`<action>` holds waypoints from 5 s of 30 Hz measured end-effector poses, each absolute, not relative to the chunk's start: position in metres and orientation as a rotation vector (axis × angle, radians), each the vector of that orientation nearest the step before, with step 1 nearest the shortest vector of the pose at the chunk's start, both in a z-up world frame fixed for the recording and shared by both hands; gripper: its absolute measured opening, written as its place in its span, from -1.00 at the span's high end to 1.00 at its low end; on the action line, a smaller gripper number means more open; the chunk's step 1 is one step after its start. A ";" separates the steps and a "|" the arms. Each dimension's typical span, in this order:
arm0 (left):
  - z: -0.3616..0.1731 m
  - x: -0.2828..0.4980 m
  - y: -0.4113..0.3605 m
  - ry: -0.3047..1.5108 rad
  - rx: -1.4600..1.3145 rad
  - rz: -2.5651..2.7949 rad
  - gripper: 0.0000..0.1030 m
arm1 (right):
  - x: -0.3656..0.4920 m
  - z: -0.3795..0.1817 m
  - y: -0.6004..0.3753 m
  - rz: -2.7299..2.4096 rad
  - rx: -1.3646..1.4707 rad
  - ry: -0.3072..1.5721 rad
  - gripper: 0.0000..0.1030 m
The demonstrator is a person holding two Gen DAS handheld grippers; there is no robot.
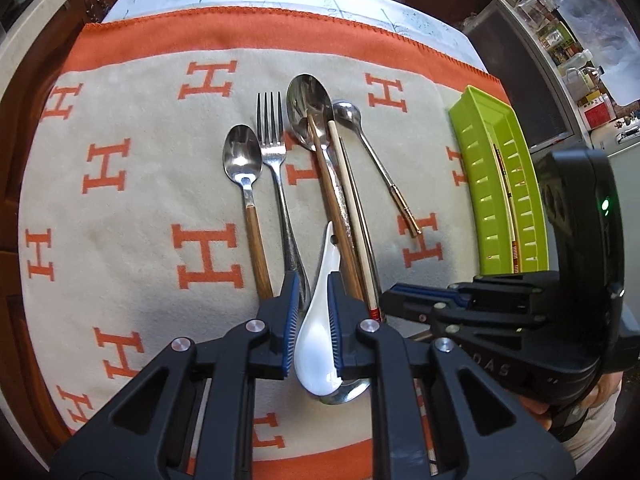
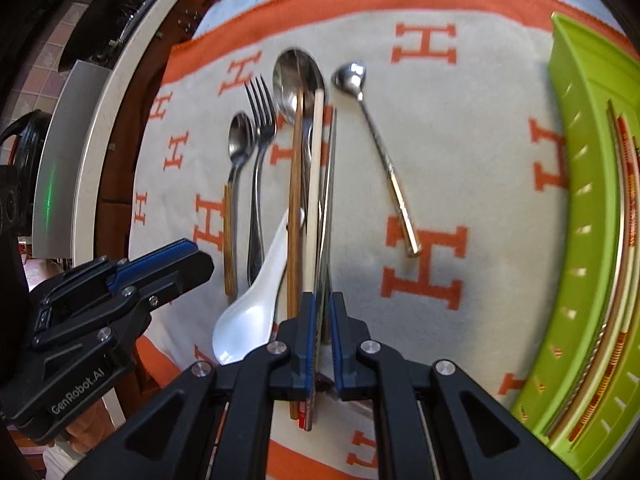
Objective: Organize utensils
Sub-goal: 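Move both open tools back over the remaining chopsticks on the cloth, then grasp a brown wooden chopstick with the left tool while the right tool grasps a steel chopstick, then lower both chopsticks into the green tray and open both tools, then move both open tools back over the remaining utensils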
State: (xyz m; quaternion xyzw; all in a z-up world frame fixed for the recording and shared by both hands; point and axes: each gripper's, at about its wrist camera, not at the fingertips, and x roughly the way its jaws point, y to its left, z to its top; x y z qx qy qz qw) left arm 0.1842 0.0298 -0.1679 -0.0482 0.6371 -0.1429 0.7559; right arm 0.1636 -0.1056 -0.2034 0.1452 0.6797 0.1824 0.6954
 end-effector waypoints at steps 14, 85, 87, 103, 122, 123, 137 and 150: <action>-0.171 0.180 0.025 1.406 -0.125 -0.337 0.77 | 0.153 -0.217 -0.100 0.409 0.317 1.559 0.72; -0.150 0.166 -0.045 1.412 -0.205 -0.301 0.92 | 0.120 -0.178 -0.156 0.388 0.361 1.268 0.90; -0.140 0.165 -0.064 1.400 -0.205 -0.338 0.92 | 0.117 -0.170 -0.165 0.384 0.379 1.241 0.90; -0.159 0.179 -0.205 1.440 -0.142 -0.470 0.92 | 0.096 -0.159 -0.280 0.152 0.444 1.157 0.89; -0.156 0.168 -0.200 1.379 -0.055 -0.419 0.35 | 0.097 -0.176 -0.299 0.080 0.368 1.182 0.87; -0.153 0.165 -0.197 1.364 -0.039 -0.408 0.35 | 0.095 -0.175 -0.297 0.083 0.369 1.181 0.87; -0.129 0.120 -0.121 1.230 0.056 -0.275 0.35 | 0.072 -0.160 -0.266 0.132 0.358 1.166 0.87; -0.093 0.097 -0.041 1.052 0.038 -0.135 0.35 | 0.062 -0.139 -0.222 0.183 0.300 1.137 0.87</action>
